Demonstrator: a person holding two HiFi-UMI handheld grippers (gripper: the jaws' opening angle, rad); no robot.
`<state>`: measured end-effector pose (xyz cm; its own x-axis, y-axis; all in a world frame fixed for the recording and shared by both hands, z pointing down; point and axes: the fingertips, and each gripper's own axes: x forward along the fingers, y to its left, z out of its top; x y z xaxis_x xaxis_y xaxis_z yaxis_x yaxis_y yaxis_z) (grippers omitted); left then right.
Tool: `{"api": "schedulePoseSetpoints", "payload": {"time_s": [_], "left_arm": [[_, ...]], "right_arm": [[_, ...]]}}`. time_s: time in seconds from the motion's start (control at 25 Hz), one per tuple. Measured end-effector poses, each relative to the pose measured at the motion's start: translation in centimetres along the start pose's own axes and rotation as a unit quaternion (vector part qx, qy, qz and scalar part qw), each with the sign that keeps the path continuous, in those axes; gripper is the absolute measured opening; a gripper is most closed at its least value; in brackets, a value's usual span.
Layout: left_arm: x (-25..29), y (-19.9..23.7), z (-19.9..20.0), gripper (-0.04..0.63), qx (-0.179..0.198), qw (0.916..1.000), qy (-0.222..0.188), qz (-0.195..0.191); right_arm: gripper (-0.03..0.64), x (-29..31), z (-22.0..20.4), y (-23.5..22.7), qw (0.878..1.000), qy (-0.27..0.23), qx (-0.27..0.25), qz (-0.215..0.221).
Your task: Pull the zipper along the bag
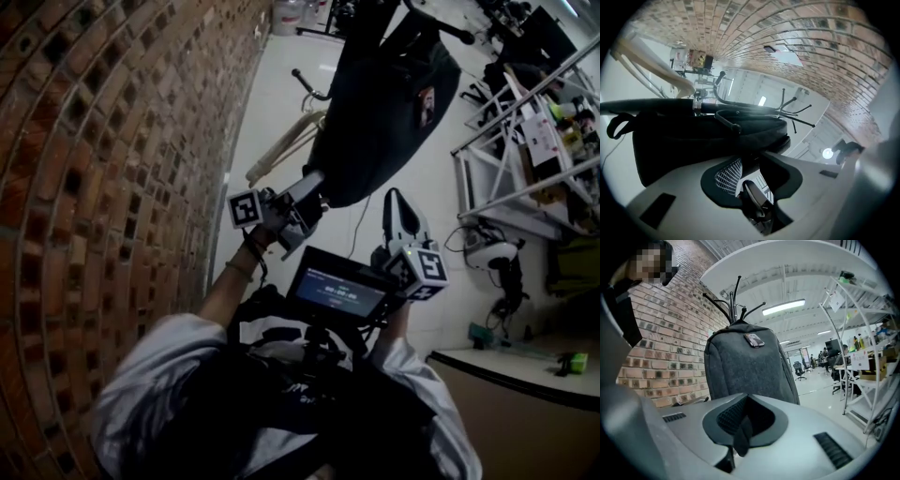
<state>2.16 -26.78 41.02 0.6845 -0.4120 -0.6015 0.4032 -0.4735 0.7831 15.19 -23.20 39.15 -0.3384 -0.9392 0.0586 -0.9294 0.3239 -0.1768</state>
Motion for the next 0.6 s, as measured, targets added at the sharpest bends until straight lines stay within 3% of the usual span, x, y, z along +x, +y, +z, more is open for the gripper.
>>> {"api": "schedulePoseSetpoints", "payload": {"time_s": [0.2, 0.6], "left_arm": [[-0.1, -0.1, 0.1, 0.107, -0.023, 0.9996, 0.001, -0.016], [0.8, -1.1, 0.2, 0.107, -0.012, 0.9992, 0.020, -0.032]], "right_arm": [[-0.008, -1.0, 0.4, -0.1, 1.000, -0.007, -0.002, -0.029], [-0.008, -1.5, 0.4, 0.9, 0.999, -0.008, -0.009, -0.041]]}}
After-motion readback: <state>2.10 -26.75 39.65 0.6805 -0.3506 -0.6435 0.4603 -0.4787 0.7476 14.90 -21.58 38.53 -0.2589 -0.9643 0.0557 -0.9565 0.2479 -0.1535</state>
